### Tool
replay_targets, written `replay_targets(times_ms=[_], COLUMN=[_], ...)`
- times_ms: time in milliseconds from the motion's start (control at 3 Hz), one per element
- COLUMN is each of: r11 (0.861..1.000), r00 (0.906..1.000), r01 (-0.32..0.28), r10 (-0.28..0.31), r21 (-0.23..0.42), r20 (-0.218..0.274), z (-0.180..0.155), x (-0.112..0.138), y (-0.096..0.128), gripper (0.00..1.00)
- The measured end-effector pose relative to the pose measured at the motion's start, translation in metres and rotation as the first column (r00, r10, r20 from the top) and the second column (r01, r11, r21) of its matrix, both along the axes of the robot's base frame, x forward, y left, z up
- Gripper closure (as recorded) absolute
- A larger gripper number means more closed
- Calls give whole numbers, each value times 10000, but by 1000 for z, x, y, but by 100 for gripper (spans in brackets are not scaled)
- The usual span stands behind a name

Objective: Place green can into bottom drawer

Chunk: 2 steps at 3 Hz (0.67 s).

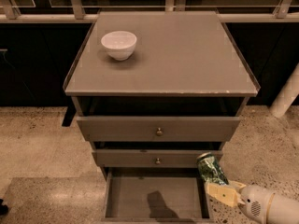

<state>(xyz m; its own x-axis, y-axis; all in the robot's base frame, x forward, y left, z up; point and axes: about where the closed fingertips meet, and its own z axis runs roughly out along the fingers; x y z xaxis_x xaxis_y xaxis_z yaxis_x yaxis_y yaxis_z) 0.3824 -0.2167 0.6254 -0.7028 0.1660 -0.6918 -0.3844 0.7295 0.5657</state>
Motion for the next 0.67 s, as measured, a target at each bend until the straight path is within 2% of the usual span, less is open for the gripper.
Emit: replay_targets(times_ms=[333, 667], r11=[9962, 9833], r00=[9974, 9913], r01=[382, 599], r10=[-332, -383], r21=[781, 1718], r20=[-646, -1263], z=[-75, -139], x=[18, 38], y=[-12, -7], gripper=[100, 100])
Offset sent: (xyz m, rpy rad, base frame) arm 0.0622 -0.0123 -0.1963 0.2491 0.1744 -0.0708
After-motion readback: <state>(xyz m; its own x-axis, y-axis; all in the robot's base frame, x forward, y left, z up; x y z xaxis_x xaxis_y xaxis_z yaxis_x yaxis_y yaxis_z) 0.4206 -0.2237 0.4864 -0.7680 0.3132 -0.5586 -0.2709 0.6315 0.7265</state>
